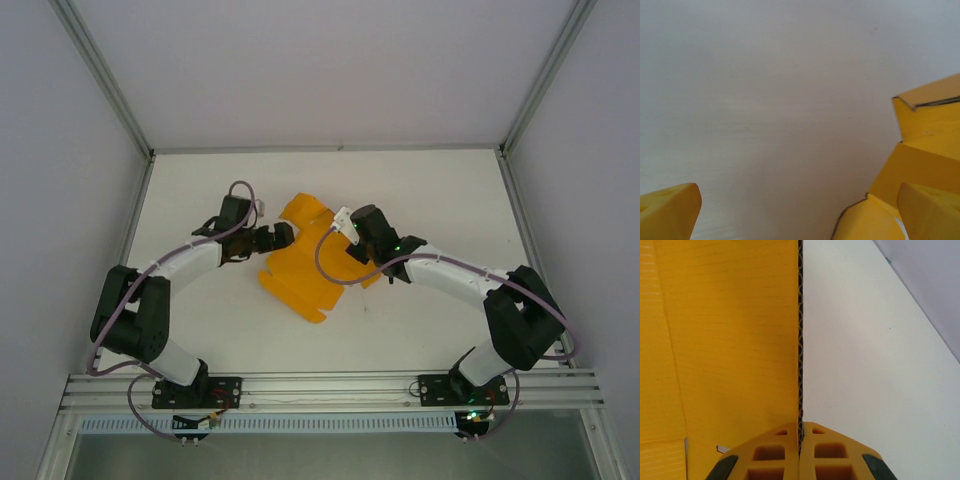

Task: Assemble paper box

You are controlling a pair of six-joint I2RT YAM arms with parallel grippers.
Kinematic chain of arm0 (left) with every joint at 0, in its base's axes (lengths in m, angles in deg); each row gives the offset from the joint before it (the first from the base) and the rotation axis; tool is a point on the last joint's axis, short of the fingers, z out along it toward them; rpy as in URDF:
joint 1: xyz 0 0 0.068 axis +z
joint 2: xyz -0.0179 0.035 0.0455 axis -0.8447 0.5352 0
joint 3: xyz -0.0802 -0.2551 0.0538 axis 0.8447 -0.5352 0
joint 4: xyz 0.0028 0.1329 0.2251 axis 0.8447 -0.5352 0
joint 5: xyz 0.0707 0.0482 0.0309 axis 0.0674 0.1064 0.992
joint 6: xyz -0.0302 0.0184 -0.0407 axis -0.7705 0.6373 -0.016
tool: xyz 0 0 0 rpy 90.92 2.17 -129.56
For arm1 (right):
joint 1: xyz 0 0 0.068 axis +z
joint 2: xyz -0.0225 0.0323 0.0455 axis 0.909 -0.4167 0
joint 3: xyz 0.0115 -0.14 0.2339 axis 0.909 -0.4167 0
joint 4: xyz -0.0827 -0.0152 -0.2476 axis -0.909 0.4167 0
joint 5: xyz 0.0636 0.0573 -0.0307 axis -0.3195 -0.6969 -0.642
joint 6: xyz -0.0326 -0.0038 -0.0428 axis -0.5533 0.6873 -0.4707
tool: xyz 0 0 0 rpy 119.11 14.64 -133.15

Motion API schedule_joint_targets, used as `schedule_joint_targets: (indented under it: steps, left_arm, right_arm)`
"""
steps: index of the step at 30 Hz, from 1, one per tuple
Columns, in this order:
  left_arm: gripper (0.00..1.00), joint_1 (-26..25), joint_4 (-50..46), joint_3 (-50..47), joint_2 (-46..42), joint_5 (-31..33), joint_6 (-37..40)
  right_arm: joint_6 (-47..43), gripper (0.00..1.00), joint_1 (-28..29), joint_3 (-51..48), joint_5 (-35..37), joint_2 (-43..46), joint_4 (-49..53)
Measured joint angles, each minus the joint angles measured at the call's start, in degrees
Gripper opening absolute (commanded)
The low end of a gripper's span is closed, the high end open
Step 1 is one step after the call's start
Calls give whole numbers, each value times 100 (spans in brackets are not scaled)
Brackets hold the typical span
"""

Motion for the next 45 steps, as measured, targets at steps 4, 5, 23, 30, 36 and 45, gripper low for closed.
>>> schedule_joint_targets:
  steps: [4, 5, 23, 30, 36, 45]
  left_arm:
    - [99, -275, 26, 2, 98, 188, 149]
    - [99, -358, 17, 9, 164, 291, 177]
    - [100, -1027, -192, 258, 299, 1729, 247]
    - [100, -944, -369, 131, -756, 1729, 177]
    - [100, -494, -518, -22, -1491, 1963, -20]
    - [100, 186, -787, -103, -1530, 2374, -625]
  right_arm:
    - [0, 0, 0, 0, -109, 0, -13]
    - [-2, 0, 0, 0, -127, 0, -13]
    - [-409, 0, -17, 9, -22, -63, 28]
    - [-1379, 0, -4, 205, 608, -330, -120]
    - [-2437, 0, 184, 216, 1172, -402, -815]
    - [-4391, 0, 507, -146, 2164, -1189, -3141]
